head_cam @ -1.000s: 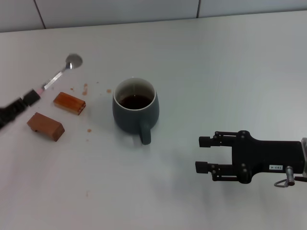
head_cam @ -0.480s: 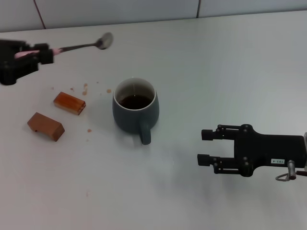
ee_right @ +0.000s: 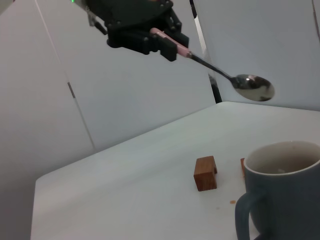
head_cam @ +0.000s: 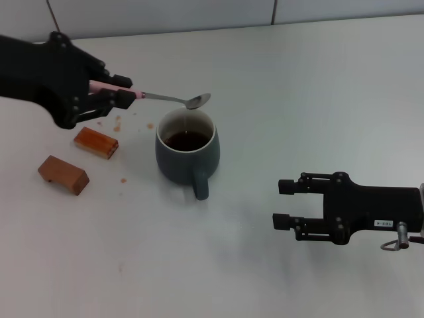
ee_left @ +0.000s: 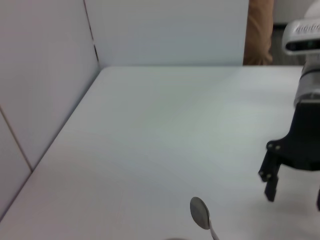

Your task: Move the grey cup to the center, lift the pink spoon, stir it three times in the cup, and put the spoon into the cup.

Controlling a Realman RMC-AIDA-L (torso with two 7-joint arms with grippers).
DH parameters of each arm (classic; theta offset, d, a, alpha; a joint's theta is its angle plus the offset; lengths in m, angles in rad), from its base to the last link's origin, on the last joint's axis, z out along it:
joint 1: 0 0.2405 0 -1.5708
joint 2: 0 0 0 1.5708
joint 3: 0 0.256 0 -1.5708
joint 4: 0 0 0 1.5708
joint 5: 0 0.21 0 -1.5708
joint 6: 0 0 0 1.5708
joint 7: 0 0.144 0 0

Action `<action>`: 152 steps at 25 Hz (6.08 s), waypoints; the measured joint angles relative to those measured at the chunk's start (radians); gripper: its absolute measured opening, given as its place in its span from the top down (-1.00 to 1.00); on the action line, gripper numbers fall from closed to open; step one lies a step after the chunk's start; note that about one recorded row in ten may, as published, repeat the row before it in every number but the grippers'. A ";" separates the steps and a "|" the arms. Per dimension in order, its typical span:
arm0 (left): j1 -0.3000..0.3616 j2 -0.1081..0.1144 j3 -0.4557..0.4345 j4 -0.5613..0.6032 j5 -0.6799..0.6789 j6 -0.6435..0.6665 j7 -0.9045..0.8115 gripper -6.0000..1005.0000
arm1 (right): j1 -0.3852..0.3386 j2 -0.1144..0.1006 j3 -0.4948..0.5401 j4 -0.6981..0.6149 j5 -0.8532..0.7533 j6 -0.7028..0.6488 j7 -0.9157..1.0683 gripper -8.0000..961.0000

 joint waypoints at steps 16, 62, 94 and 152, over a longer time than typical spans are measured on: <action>-0.119 -0.009 0.179 0.009 0.255 -0.055 0.005 0.73 | -0.007 0.000 -0.001 0.000 0.000 0.000 0.001 -0.46; -0.259 -0.017 0.617 -0.169 0.509 -0.246 -0.052 0.65 | -0.005 -0.001 -0.003 0.000 -0.008 -0.004 0.001 -0.46; -0.266 -0.017 0.667 -0.158 0.571 -0.227 -0.076 0.57 | -0.006 0.000 -0.018 0.006 -0.007 0.004 0.001 -0.46; 0.259 -0.001 0.340 0.040 -0.357 -0.593 0.290 -0.35 | -0.013 -0.001 -0.021 0.006 -0.003 0.009 -0.004 -0.46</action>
